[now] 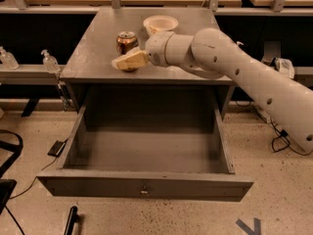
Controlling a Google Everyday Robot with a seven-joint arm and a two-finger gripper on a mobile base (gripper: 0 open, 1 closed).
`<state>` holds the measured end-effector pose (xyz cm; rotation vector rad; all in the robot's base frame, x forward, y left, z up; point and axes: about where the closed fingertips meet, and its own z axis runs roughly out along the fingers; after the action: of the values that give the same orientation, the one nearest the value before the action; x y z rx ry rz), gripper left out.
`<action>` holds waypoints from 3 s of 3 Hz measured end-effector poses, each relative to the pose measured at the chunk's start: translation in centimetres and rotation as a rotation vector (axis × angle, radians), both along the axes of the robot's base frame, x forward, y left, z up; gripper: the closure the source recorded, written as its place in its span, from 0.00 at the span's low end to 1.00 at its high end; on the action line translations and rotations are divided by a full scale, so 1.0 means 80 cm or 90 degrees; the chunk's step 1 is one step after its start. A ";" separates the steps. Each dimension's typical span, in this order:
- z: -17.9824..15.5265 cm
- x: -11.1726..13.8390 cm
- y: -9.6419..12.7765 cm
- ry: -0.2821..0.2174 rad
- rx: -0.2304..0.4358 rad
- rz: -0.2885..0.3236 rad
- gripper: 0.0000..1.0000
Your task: Place orange can into top drawer
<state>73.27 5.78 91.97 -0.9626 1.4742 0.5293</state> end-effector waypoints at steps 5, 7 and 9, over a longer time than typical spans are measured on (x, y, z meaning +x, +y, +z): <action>-0.032 0.055 -0.001 0.059 0.057 -0.041 0.38; -0.029 0.042 0.018 0.077 0.023 0.002 0.92; -0.040 0.016 -0.014 0.080 0.134 0.050 1.00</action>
Offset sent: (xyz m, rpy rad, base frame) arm 0.0415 0.0326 -0.0332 -0.0340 0.0026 0.0483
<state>74.52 4.64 88.79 -0.8364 1.4625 0.7980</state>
